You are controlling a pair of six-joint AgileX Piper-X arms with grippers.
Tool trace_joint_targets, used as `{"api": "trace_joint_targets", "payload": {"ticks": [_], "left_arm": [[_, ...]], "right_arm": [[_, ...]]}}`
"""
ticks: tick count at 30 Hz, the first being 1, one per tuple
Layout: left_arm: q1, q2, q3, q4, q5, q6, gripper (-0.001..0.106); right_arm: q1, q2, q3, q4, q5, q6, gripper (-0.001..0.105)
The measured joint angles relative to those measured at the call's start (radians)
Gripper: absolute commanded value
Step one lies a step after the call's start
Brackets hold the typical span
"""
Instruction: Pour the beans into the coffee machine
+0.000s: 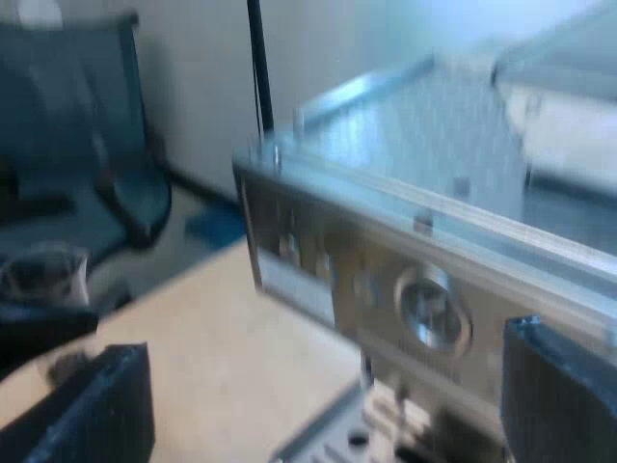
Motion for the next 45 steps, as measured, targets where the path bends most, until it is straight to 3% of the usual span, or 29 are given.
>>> {"api": "trace_joint_targets", "payload": {"ticks": [6, 11, 17, 21, 24, 35, 45], "left_arm": [[0.000, 0.000, -0.117, 0.043, 0.000, 0.006, 0.037], [0.000, 0.000, -0.210, 0.051, 0.000, 0.007, 0.037], [0.000, 0.000, -0.274, 0.054, 0.000, 0.007, 0.037], [0.000, 0.012, -0.326, 0.054, 0.002, 0.007, 0.037], [-0.003, 0.060, -0.400, 0.059, 0.018, 0.007, 0.037], [-0.131, 0.275, -0.626, 0.067, 0.021, 0.007, 0.037], [-0.154, 0.495, -0.831, 0.119, 0.021, 0.007, 0.037]], "right_arm": [[0.000, 0.000, 0.000, -0.132, 0.016, 0.014, 0.079], [0.000, 0.000, 0.000, -0.246, 0.105, 0.022, 0.079], [0.000, 0.000, 0.000, -0.312, 0.204, 0.022, 0.079], [0.000, 0.000, 0.000, -0.313, 0.212, 0.022, 0.079], [0.000, 0.000, 0.000, -0.313, 0.215, 0.022, 0.079], [0.000, 0.000, 0.000, -0.313, 0.217, 0.022, 0.079], [0.000, 0.000, 0.000, -0.313, 0.217, 0.022, 0.079]]}}
